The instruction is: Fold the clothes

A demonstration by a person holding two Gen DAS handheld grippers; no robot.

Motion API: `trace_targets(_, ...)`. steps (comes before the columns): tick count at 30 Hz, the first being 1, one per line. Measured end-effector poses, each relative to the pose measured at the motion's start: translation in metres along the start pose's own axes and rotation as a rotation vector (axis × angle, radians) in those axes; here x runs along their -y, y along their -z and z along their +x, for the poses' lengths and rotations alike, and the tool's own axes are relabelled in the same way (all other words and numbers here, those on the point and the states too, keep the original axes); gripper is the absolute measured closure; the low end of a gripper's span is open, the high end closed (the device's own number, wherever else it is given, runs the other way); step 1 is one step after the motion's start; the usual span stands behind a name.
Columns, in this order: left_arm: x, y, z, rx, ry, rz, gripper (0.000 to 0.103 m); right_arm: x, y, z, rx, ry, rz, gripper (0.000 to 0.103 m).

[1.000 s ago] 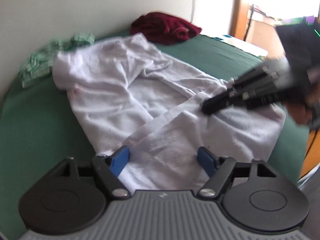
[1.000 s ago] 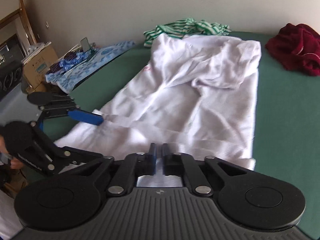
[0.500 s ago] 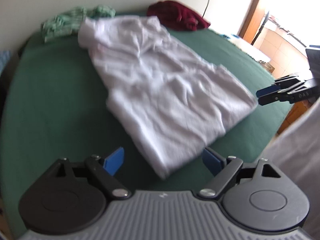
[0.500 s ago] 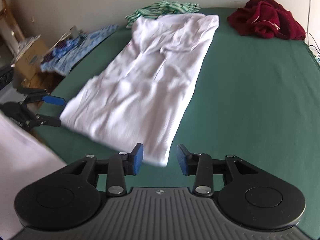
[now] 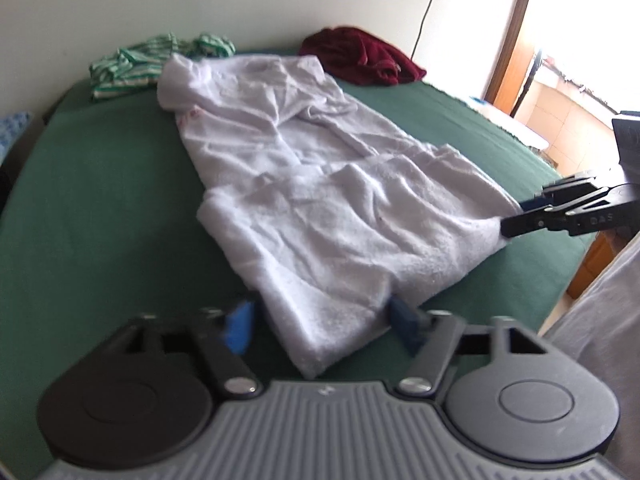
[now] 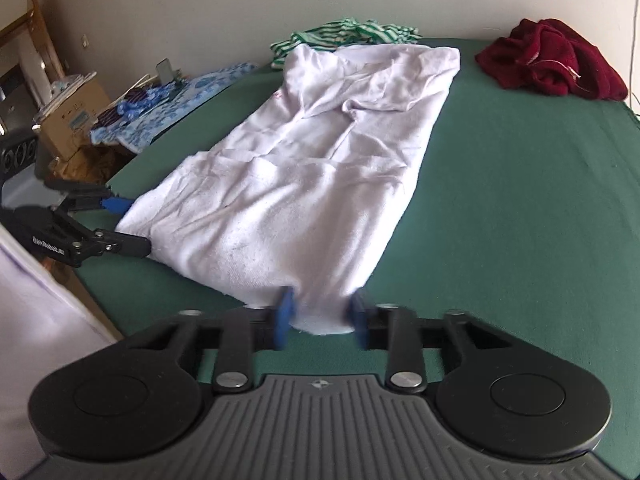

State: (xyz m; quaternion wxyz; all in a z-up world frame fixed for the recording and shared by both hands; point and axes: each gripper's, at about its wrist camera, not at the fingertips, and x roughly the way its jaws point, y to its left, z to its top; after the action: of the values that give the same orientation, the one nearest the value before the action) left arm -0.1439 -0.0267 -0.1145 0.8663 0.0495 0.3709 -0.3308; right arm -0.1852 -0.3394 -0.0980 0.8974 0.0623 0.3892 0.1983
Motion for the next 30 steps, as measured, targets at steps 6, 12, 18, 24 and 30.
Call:
trace_targets(6, -0.006, -0.006, -0.004, -0.007, 0.064, -0.111, 0.088, 0.007, -0.008, -0.003, -0.013, -0.050, 0.068, 0.089)
trace_targets(12, -0.021, -0.017, -0.015, 0.003, 0.137, -0.256, 0.094, 0.014, -0.016, -0.015, -0.021, -0.098, 0.143, 0.090)
trace_targets(18, -0.016, -0.018, -0.033, -0.061, 0.188, -0.255, 0.095, 0.013, -0.019, -0.032, -0.089, -0.139, 0.141, 0.090)
trace_targets(24, -0.030, -0.017, -0.027, -0.142, 0.229, -0.378, 0.095, 0.025, -0.029, -0.030, -0.083, -0.181, 0.233, 0.090)
trace_targets(30, -0.048, -0.061, -0.028, -0.049, 0.205, -0.376, 0.101, 0.045, -0.056, -0.023, 0.009, -0.231, 0.359, 0.090)
